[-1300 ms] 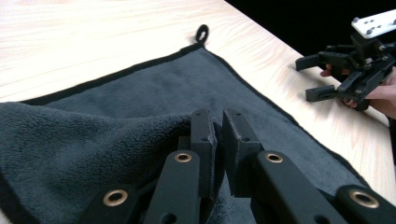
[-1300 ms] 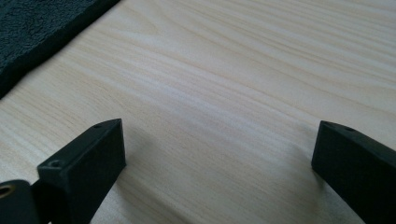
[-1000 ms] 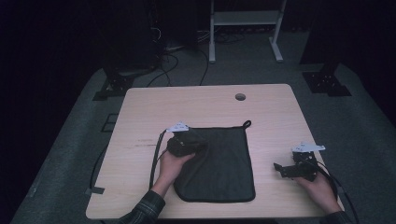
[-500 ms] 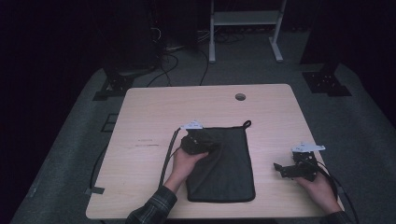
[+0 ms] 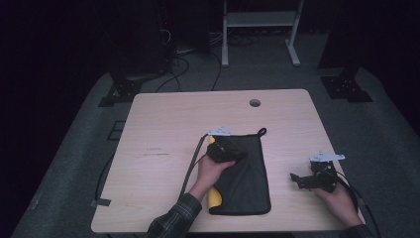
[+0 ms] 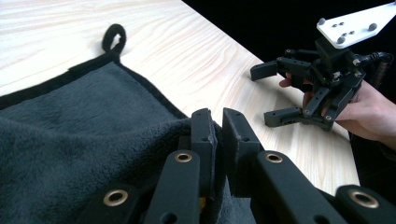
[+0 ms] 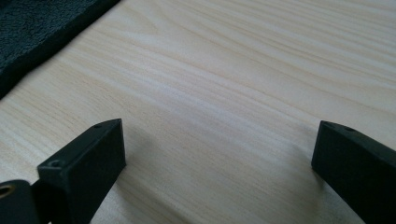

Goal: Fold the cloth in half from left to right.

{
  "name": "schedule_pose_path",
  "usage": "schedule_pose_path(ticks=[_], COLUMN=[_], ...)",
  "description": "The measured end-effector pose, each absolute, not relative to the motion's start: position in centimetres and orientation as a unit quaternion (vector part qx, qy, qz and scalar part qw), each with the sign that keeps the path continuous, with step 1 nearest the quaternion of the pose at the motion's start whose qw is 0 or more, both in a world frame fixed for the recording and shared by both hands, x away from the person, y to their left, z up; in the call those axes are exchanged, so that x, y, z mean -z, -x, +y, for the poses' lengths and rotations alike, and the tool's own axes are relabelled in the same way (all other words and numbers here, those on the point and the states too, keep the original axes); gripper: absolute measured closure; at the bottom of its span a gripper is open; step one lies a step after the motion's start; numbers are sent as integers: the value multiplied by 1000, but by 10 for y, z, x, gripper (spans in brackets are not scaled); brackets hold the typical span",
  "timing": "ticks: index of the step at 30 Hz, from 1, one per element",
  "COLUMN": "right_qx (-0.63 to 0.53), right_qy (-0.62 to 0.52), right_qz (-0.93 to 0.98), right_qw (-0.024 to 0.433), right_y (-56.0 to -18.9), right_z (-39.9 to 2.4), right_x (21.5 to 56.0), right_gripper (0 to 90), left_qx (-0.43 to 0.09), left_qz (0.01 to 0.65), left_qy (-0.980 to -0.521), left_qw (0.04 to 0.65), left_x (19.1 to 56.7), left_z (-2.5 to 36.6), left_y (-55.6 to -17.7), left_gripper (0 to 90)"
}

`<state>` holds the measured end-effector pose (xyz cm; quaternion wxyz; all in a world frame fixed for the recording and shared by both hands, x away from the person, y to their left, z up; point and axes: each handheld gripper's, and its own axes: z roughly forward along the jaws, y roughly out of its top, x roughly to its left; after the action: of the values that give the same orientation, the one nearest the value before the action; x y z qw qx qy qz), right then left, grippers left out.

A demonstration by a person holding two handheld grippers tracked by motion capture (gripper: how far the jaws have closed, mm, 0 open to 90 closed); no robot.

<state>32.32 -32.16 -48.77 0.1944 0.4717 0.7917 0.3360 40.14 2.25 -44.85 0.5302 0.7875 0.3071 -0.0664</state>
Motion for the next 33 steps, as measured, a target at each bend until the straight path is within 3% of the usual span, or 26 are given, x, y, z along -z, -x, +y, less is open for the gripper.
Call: schedule_pose_path(ticks=[13,26,29,33], right_qx=[-336,-337,-337,-337], right_qy=[-471,-469,-468,-468], right_qz=[792,793,794,794], right_qw=[194,193,193,193], right_y=[-323,-323,-323,-323], right_z=[-322,-321,-321,-321], right_x=[488,488,488,488], right_gripper=[19,19,19,19], left_qx=[78,42,43,37], left_qz=[304,290,290,287], left_qy=[-802,-844,-839,-833], left_qw=[509,449,458,472], left_x=[461,471,468,455], left_z=[-10,-39,-40,-32], left_y=[-406,-405,-405,-404], left_gripper=[828,815,770,644])
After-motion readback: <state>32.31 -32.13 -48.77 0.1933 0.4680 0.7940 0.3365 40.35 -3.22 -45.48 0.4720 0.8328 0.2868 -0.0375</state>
